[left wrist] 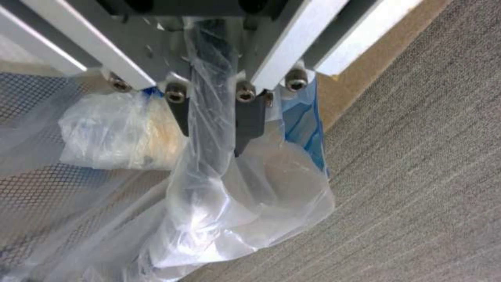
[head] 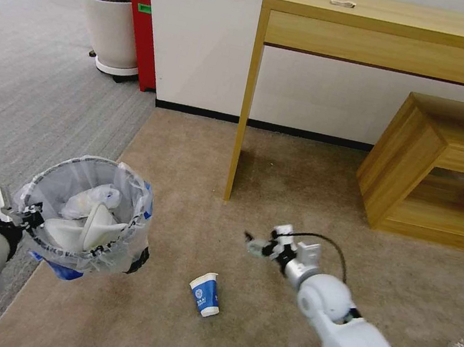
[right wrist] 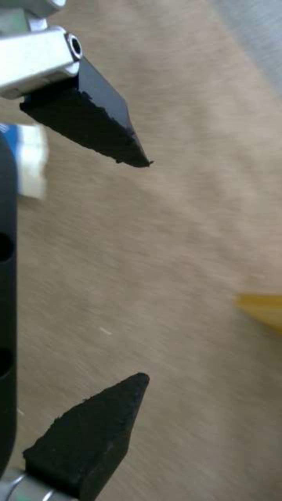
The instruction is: Pick up the trash bin and place the garbage on the floor into it.
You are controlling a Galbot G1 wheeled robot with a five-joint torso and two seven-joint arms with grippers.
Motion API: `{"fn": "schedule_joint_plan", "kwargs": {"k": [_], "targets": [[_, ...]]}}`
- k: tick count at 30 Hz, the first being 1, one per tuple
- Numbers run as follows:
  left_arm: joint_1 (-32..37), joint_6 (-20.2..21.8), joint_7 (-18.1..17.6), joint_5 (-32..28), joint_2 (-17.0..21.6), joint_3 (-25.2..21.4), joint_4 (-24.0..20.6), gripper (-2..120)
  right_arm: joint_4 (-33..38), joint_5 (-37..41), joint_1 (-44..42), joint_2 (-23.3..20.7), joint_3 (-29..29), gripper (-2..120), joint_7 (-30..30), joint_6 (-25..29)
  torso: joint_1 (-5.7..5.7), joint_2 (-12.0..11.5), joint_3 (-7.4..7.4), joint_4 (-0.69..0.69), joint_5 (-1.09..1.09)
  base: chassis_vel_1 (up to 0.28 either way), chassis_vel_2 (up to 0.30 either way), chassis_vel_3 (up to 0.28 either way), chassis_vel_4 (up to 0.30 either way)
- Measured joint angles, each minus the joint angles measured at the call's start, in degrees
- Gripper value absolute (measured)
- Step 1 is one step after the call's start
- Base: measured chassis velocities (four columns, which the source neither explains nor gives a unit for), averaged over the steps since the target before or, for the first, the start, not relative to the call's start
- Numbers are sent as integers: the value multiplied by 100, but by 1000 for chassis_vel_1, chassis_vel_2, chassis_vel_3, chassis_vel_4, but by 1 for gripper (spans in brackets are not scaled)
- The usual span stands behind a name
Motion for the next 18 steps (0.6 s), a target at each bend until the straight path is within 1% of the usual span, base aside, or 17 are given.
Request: {"fn": "schedule_joint_plan", "kwargs": {"k": [3,4,6,9,18], "targets": [[-17,0,2,-1,2,-8,-17,0,-335,-10,82,407,-283,100,474,-529,0,0,0,0,0,0,0,0,0],[-17,0,2,-1,2,-8,-17,0,-335,-10,82,407,-283,100,474,-529,0,0,0,0,0,0,0,0,0],[-25,-1,10,-1,-5,-3,-22,0,-578,43,131,620,-393,100,657,-730,0,0,0,0,0,0,0,0,0],[-28,-1,24,-1,-16,9,-22,0,-770,79,162,752,-452,100,644,-748,0,0,0,0,0,0,0,0,0],[-33,-11,82,13,-35,12,-5,0,-1375,9,236,1093,-629,100,326,-739,0,0,0,0,0,0,0,0,0]]}}
